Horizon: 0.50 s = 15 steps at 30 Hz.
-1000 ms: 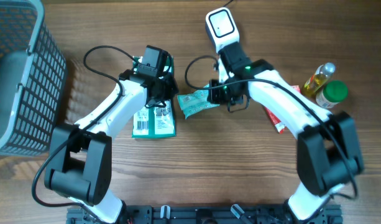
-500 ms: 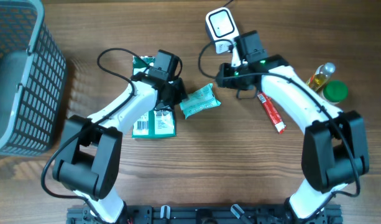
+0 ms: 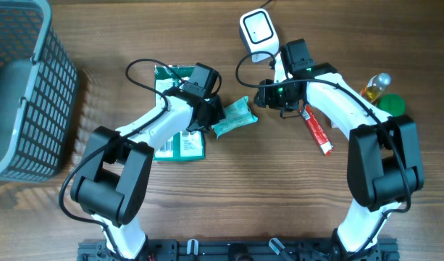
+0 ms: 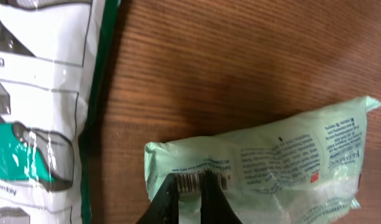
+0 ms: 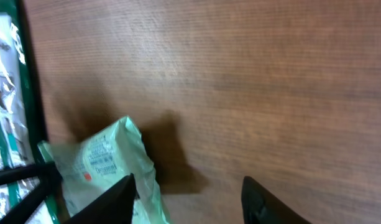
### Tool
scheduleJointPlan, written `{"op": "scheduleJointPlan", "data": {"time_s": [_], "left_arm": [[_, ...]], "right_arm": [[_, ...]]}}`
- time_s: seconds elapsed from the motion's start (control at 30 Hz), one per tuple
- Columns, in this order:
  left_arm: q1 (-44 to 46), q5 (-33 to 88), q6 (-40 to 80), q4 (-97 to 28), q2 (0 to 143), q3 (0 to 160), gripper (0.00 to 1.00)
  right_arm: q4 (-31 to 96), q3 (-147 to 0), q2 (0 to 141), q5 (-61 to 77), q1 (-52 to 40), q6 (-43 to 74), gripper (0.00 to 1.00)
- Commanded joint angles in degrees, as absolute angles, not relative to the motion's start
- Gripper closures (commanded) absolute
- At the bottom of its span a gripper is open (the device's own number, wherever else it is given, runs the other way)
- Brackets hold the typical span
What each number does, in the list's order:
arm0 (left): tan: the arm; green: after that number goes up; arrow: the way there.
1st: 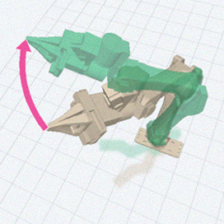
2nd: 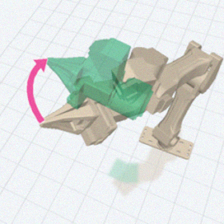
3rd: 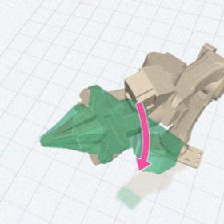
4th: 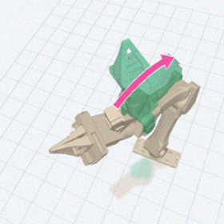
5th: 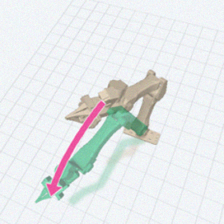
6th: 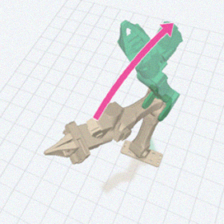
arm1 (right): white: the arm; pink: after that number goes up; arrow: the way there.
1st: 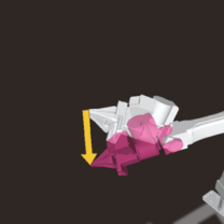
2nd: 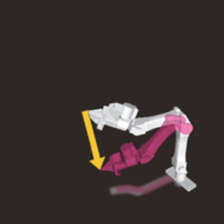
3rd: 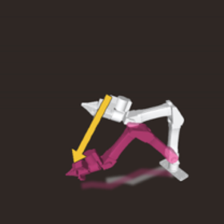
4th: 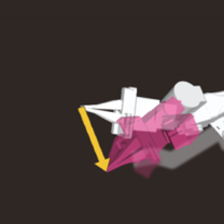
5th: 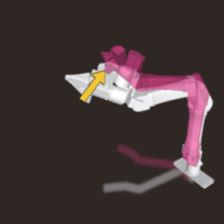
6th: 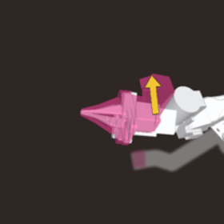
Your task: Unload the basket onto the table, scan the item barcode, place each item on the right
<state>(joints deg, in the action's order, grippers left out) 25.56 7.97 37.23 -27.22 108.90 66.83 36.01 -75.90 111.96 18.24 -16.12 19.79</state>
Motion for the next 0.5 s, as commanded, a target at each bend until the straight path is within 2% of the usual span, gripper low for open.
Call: {"op": "scheduleJointPlan", "data": {"time_s": [0.0, 0.1, 0.47], "left_arm": [[25.65, 7.64, 38.0, -25.85, 111.13, 66.41, 0.94], [25.63, 7.62, 38.0, -25.87, 111.18, 66.41, 0.94], [25.63, 7.42, 37.98, -25.45, 111.46, 66.41, 0.93]], "right_arm": [[38.28, -76.05, 112.68, 19.38, -15.7, 16.58, 0.41], [38.26, -76.03, 112.73, 19.92, -14.46, 16.51, 0.4], [34.5, -73.93, 116.46, 37.87, -13.34, 15.18, 0.4]]}}
